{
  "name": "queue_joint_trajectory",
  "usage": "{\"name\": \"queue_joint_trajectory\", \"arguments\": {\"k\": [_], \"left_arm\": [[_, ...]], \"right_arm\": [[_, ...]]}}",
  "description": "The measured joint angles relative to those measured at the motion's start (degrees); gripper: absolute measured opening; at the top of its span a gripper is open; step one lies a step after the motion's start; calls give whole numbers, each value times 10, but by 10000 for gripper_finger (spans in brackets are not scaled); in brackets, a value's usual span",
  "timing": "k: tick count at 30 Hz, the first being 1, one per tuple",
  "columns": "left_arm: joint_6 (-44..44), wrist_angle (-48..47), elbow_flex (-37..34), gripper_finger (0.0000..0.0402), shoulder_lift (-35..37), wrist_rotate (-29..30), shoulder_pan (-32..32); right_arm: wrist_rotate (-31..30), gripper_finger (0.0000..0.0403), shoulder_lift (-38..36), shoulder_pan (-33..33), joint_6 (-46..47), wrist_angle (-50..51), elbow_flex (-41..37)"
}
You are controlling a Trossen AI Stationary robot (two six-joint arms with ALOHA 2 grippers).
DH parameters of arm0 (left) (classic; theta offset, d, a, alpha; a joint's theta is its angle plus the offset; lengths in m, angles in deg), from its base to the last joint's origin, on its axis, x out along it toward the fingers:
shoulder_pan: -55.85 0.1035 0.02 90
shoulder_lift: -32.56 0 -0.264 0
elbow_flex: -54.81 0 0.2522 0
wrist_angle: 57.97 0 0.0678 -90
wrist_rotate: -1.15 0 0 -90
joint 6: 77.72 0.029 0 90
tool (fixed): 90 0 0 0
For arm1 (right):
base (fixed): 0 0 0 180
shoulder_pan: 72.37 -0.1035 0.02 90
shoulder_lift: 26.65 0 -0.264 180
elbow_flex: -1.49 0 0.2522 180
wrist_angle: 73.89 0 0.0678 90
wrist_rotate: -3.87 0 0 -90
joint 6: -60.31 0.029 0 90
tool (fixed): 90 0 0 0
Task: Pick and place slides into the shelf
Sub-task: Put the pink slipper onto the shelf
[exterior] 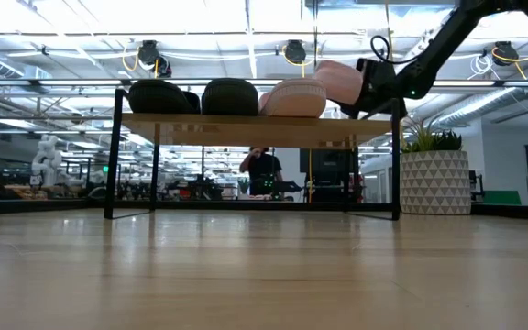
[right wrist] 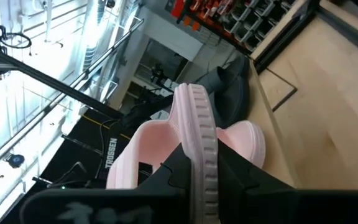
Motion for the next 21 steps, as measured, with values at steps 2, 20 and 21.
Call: {"name": "queue_joint_trajectory", "arguments": {"k": [2,20,21], "left_arm": [[21,24,0,168,0,0,-4],[246,189,0,168,1,2,18],[246,189,0,168,1,2,18]], "right_arm": [[0,28,1,1,-2,2,8],[0,28,-32,-11,-17,73,9],[1,28,-39,-13,-17,77,9]]}}
